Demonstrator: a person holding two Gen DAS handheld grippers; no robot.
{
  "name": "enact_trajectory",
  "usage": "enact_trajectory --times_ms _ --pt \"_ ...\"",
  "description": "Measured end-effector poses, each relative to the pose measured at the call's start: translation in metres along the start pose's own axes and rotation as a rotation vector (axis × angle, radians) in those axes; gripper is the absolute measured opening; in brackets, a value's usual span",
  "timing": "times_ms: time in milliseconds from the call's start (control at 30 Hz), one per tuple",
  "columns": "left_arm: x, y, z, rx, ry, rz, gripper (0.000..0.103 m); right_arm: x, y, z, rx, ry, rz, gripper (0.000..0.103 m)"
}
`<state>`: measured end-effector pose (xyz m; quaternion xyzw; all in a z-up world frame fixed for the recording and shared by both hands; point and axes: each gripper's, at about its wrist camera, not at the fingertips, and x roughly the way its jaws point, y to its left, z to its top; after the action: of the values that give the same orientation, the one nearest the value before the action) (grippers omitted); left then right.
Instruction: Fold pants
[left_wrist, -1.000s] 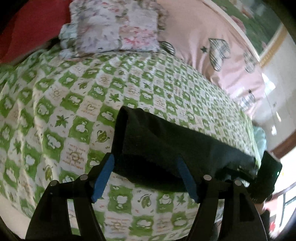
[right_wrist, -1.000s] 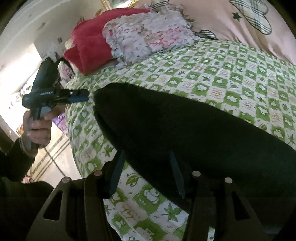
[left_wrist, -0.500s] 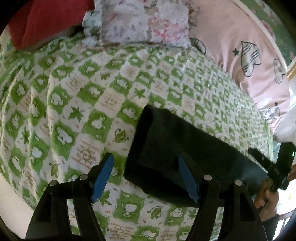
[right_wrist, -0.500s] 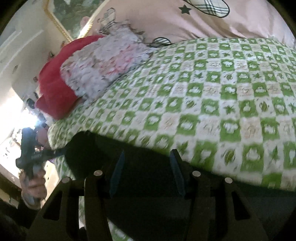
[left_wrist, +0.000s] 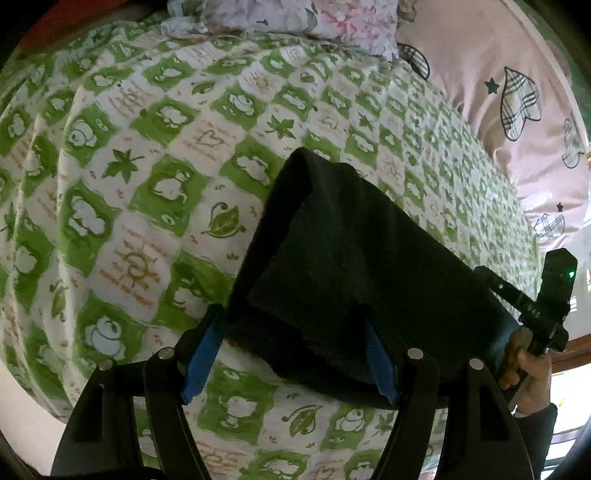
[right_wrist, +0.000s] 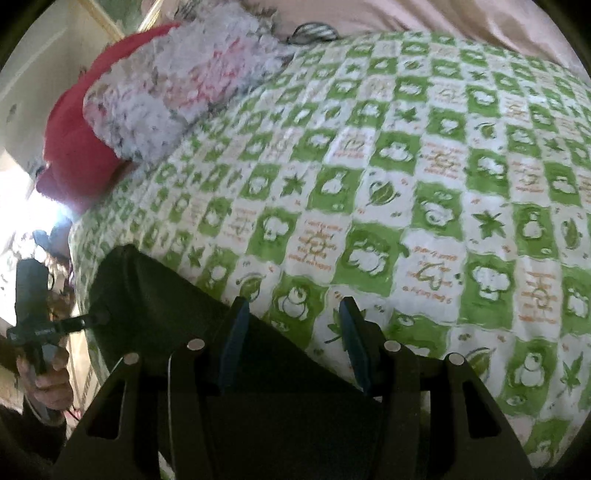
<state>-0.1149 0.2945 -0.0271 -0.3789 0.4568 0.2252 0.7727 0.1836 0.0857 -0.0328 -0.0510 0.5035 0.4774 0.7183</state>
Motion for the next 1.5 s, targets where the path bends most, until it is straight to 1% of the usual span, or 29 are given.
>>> enact_trajectory --times_ms 67,167,233,267,333,367,400,433,467,500,533,567,600,633,700,833,933,1000,1100,1233,1267,1333,1367,1400,1433,1467,1500 --pt "0.002 -0.001 0.0 -0.001 0.0 0.002 0.072 0.004 0.004 -0.001 -0.032 0.023 0.005 0.051" --pt "0.005 -0.003 -0.002 0.012 -0.013 0.008 0.071 0.014 0.015 -0.005 -0.093 0.084 0.025 0.048" --pt "0.007 -0.006 -0.004 0.032 -0.029 0.018 0.07 0.019 0.026 -0.008 -0.16 0.123 0.009 0.048" --pt "0.008 -0.008 -0.005 0.042 -0.039 0.025 0.068 0.02 0.03 -0.009 -0.194 0.135 -0.001 0.048" --pt "0.01 -0.013 -0.008 0.071 -0.064 0.047 0.065 0.021 0.034 -0.01 -0.223 0.162 -0.003 0.046" --pt "0.011 -0.015 -0.008 0.083 -0.073 0.052 0.06 0.021 0.035 -0.01 -0.233 0.172 -0.001 0.044" --pt "0.012 -0.018 -0.008 0.096 -0.086 0.054 0.053 0.022 0.035 -0.01 -0.241 0.179 0.004 0.041" --pt "0.012 -0.019 -0.009 0.108 -0.095 0.051 0.048 0.022 0.035 -0.011 -0.245 0.183 0.013 0.036" --pt "0.012 -0.021 -0.009 0.121 -0.1 0.039 0.035 0.022 0.035 -0.012 -0.241 0.187 0.028 0.031" --pt "0.013 -0.023 -0.009 0.131 -0.097 0.011 0.021 0.022 0.036 -0.012 -0.237 0.189 0.037 0.025" --pt "0.012 -0.025 -0.009 0.139 -0.095 -0.006 0.02 0.02 0.038 -0.014 -0.242 0.187 0.034 0.021" --pt "0.01 -0.03 -0.008 0.158 -0.109 0.007 0.019 0.017 0.039 -0.015 -0.25 0.183 0.029 0.018" --pt "0.006 -0.037 -0.008 0.197 -0.135 0.023 0.018 0.013 0.04 -0.016 -0.257 0.172 0.021 0.016" --pt "0.001 -0.043 -0.006 0.232 -0.162 0.029 0.017 0.007 0.042 -0.017 -0.259 0.155 0.013 0.014" --pt "-0.014 -0.054 0.002 0.286 -0.221 0.003 0.017 -0.009 0.048 -0.012 -0.264 0.083 -0.014 0.012" --pt "-0.033 -0.067 0.025 0.325 -0.319 -0.044 0.017 -0.044 0.047 0.008 -0.219 -0.09 -0.084 0.011" --pt "-0.032 -0.072 0.038 0.351 -0.355 -0.058 0.017 -0.051 0.039 0.018 -0.142 -0.18 -0.109 0.011" --pt "-0.021 -0.072 0.04 0.375 -0.35 -0.033 0.017 -0.04 0.039 0.02 -0.11 -0.203 -0.132 0.011" --pt "-0.002 -0.059 0.042 0.375 -0.298 -0.01 0.017 -0.019 0.035 0.016 -0.076 -0.197 -0.157 0.01" --pt "0.022 -0.044 0.039 0.372 -0.238 0.013 0.018 0.004 0.025 0.005 -0.025 -0.183 -0.147 0.011" --pt "0.025 -0.041 0.037 0.369 -0.219 0.02 0.02 0.006 0.023 0.004 -0.013 -0.184 -0.143 0.014" --pt "0.023 -0.039 0.035 0.368 -0.209 0.026 0.025 0.005 0.019 0.002 0.023 -0.189 -0.116 0.018" --pt "0.019 -0.039 0.033 0.369 -0.214 0.03 0.028 0.001 0.019 0.0 0.041 -0.195 -0.107 0.025" --pt "0.013 -0.039 0.032 0.373 -0.223 0.031 0.031 -0.005 0.019 -0.002 0.057 -0.204 -0.109 0.03" --pt "0.006 -0.04 0.031 0.378 -0.236 0.029 0.032 -0.011 0.019 -0.004 0.067 -0.215 -0.118 0.038" --pt "0.0 -0.041 0.03 0.381 -0.244 0.027 0.034 -0.02 0.019 -0.008 0.075 -0.234 -0.123 0.041" --pt "-0.008 -0.044 0.028 0.389 -0.254 0.023 0.039 -0.028 0.019 -0.012 0.081 -0.252 -0.119 0.041"
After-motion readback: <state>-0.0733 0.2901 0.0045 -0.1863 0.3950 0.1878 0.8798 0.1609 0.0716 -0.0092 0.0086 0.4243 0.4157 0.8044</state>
